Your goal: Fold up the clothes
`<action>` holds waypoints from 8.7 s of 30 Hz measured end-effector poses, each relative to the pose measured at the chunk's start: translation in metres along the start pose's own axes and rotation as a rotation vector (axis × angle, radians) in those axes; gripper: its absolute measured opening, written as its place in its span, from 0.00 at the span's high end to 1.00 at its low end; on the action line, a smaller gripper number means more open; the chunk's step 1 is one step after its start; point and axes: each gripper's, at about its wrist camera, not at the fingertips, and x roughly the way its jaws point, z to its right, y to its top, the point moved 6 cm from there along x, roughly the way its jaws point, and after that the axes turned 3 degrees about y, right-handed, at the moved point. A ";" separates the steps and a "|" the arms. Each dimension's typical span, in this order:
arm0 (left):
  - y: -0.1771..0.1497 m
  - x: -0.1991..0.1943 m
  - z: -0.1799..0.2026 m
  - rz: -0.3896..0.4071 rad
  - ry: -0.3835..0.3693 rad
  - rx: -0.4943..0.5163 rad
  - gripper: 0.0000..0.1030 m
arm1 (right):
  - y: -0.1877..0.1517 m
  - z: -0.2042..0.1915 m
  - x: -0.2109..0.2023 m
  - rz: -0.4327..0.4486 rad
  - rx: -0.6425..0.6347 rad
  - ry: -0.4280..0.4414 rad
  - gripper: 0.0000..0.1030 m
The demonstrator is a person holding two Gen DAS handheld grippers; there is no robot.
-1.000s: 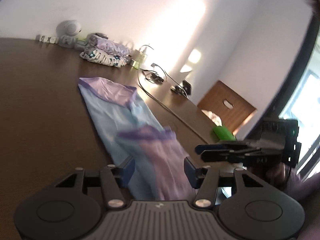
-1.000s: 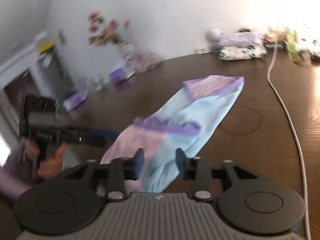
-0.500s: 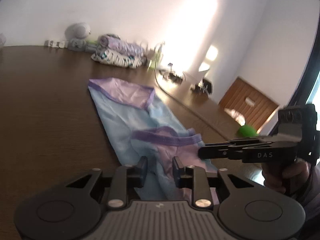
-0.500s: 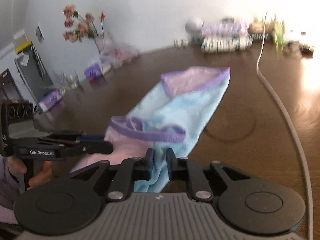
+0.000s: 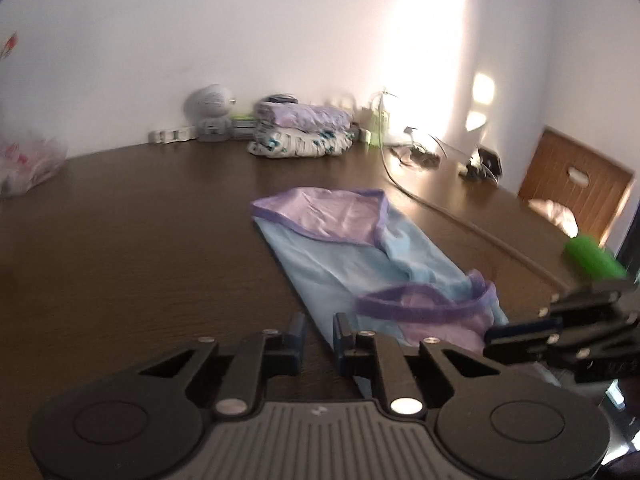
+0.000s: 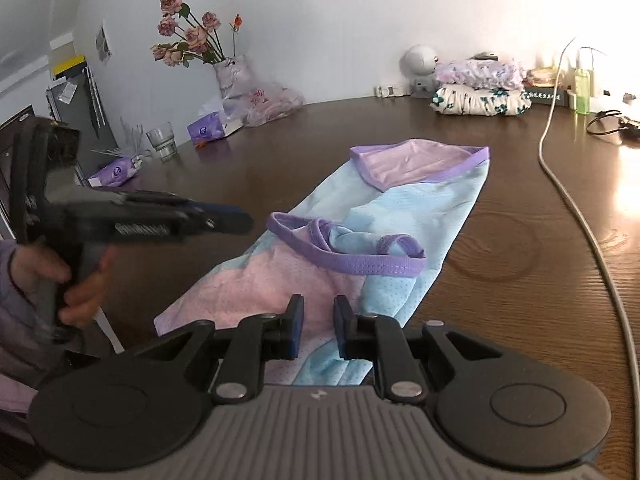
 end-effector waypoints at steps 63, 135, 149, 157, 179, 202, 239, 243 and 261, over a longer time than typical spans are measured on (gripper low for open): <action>-0.035 -0.033 0.065 -0.234 -0.441 0.434 0.60 | -0.065 -0.063 -0.035 -0.038 -0.736 0.258 0.61; -0.011 0.011 0.020 -0.012 -0.006 -0.065 0.31 | -0.009 0.022 -0.021 0.047 0.043 0.003 0.47; 0.005 0.022 -0.021 -0.059 -0.215 -0.397 0.35 | 0.014 0.051 -0.018 0.110 0.163 0.014 0.48; 0.000 0.017 -0.023 -0.040 -0.248 -0.429 0.62 | 0.008 0.051 -0.005 0.080 0.219 0.075 0.63; -0.006 0.017 -0.012 0.000 -0.133 -0.364 0.77 | 0.025 0.023 0.005 0.074 0.139 0.041 0.89; -0.003 -0.031 0.039 0.074 -0.272 -0.078 0.68 | -0.008 0.012 -0.024 0.034 0.060 0.036 0.82; 0.053 0.071 -0.068 -0.104 0.099 -0.287 0.41 | 0.078 0.111 0.054 -0.008 0.147 -0.191 0.69; 0.050 0.081 -0.064 -0.130 0.124 -0.258 0.91 | 0.070 0.105 0.058 -0.028 0.135 -0.165 0.83; -0.027 -0.038 0.022 -0.029 0.019 -0.179 0.98 | -0.006 0.026 -0.086 0.087 -0.164 0.086 0.93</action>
